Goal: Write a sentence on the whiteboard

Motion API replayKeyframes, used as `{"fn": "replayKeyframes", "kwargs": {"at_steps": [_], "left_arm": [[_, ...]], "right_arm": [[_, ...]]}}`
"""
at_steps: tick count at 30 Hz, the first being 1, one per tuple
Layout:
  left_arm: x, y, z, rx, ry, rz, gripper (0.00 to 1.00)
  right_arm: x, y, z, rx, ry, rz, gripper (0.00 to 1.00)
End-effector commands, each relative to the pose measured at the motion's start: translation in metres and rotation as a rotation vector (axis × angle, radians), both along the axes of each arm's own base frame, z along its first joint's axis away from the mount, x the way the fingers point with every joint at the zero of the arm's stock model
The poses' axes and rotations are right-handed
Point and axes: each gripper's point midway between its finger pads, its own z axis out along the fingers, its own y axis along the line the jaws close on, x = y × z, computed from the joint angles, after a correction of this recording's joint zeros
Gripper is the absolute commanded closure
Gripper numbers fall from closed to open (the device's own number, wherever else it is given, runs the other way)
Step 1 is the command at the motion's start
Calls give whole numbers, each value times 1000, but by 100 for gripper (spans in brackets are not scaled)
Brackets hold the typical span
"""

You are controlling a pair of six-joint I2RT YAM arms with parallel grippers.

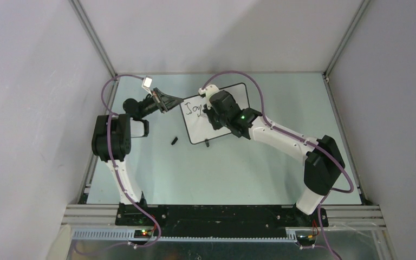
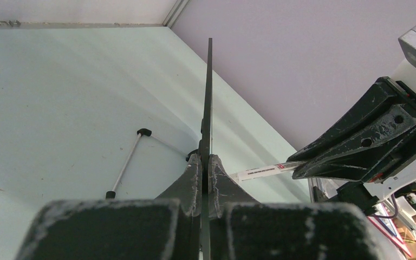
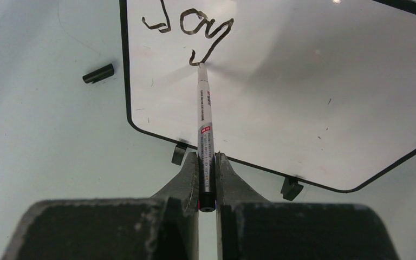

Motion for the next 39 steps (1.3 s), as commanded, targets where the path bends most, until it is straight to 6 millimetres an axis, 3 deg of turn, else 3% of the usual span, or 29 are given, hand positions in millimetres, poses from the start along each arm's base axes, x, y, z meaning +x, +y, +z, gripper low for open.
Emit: {"fn": "replayKeyframes", "kwargs": {"at_steps": [1, 5, 8, 13, 29, 39], "left_arm": [[-5, -2, 17, 13, -101, -26, 100], [-5, -2, 18, 13, -103, -25, 100], [-5, -1, 18, 13, -102, -25, 100], [-4, -1, 18, 13, -103, -24, 100], [-3, -1, 18, 12, -102, -23, 100], [-3, -1, 18, 11, -101, -23, 100]], "right_arm": [[17, -6, 28, 24, -68, -52, 100], [6, -3, 46, 80, -76, -4, 100], [-6, -2, 73, 168, -111, 48, 100], [-10, -16, 104, 270, -159, 49, 100], [42, -62, 110, 311, -208, -123, 100], [46, -69, 106, 283, -199, -31, 100]]}}
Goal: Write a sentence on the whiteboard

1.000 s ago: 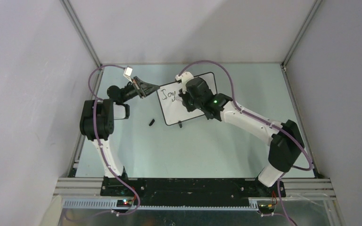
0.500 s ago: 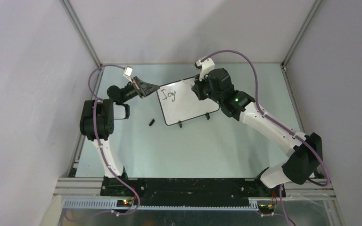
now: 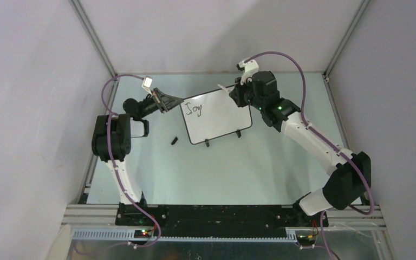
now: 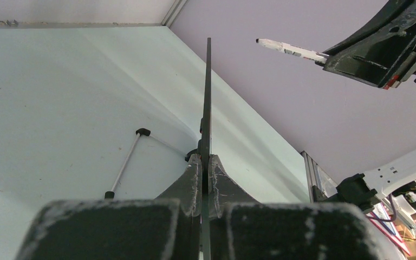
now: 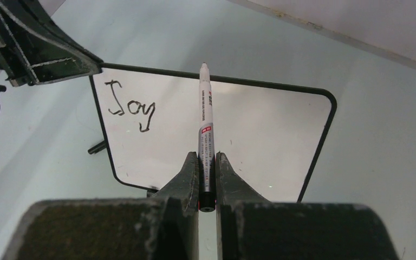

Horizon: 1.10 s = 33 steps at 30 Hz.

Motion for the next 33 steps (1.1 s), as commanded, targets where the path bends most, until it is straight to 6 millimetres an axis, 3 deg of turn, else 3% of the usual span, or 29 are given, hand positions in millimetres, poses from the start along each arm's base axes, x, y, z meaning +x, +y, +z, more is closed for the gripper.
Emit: {"fn": "replayKeyframes", "kwargs": {"at_steps": [1, 9, 17, 33], "left_arm": [[-2, -1, 18, 11, -101, -21, 100], [-4, -2, 18, 12, -102, -23, 100], [-4, -2, 18, 13, -103, -23, 100], [-3, -1, 18, 13, -103, -24, 100]], "right_arm": [[-1, 13, 11, -11, -54, 74, 100], [-2, 23, -5, -97, -45, 94, 100], [-4, 20, -17, -155, -32, 78, 100], [-10, 49, -29, -239, -25, 120, 100]]}}
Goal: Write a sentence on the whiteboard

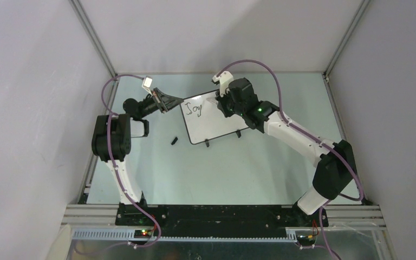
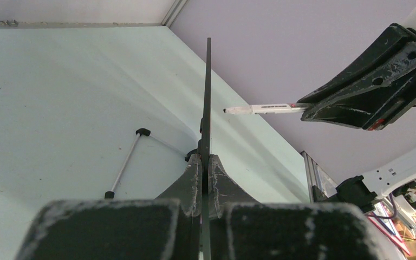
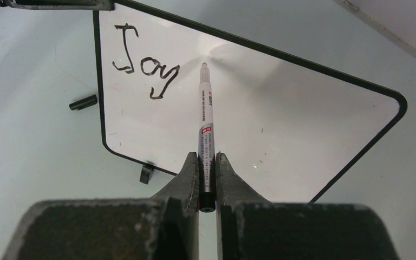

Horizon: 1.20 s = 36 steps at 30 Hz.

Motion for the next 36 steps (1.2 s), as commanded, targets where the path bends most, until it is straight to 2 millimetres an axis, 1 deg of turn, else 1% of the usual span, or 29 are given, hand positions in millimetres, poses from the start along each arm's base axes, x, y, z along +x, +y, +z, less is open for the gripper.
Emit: {"fn": "replayKeyframes", "kwargs": {"at_steps": [1, 10, 17, 27, 36], "left_arm": [[-3, -2, 18, 12, -103, -25, 100], [-4, -2, 18, 12, -102, -23, 100], [-4, -2, 18, 12, -102, -23, 100], [-4, -2, 18, 13, -103, -23, 100], [-4, -2, 18, 13, -102, -24, 100]], "right_arm": [[7, 4, 16, -29, -53, -15, 100], [11, 1, 21, -28, -67, -35, 100], [16, 3, 24, -26, -68, -41, 100], [18, 6, 22, -37, -63, -39, 100], [21, 4, 19, -51, -59, -55, 100]]}}
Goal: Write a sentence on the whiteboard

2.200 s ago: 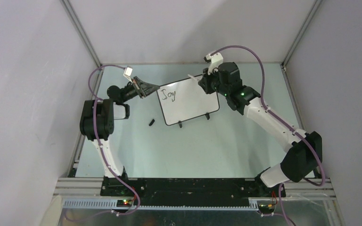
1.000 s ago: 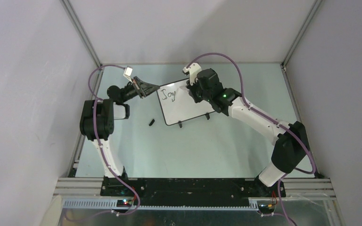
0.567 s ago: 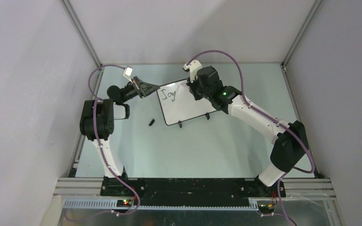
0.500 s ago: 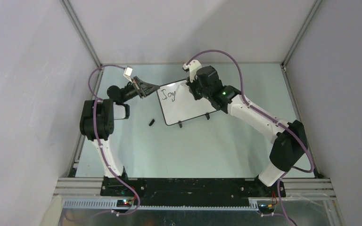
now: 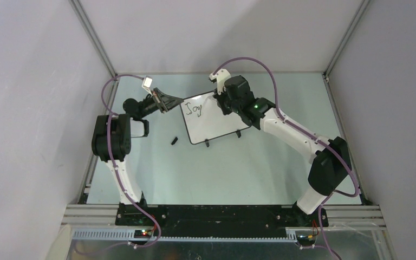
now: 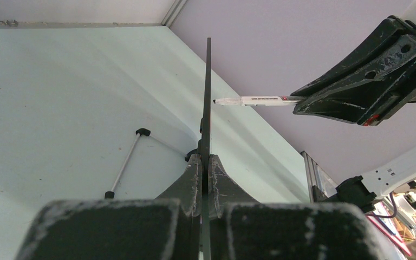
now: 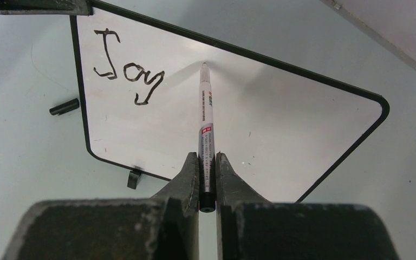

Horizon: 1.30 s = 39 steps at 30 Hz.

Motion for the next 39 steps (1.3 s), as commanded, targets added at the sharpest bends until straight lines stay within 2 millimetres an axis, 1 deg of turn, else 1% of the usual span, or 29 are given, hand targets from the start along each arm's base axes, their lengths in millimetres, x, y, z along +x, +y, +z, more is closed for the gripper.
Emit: {"fn": "replayKeyframes", "kwargs": {"at_steps": [1, 5, 15, 21, 26, 39], "left_arm": [[-4, -2, 18, 13, -102, -25, 100], [-4, -2, 18, 13, -103, -25, 100], [-4, -2, 18, 13, -103, -26, 100], [-4, -2, 18, 14, -105, -26, 100], [-4, -2, 18, 13, -104, -25, 100], [-5, -3, 18, 14, -104, -27, 100]], "right_arm": [[10, 0, 21, 9, -54, -18, 100], [12, -1, 19, 7, -52, -26, 100], [13, 5, 11, -17, -35, -17, 100], [5, 6, 9, -28, -15, 20, 100], [-2, 5, 2, -47, 16, 43, 100], [-11, 0, -12, -90, 65, 55, 100]]}}
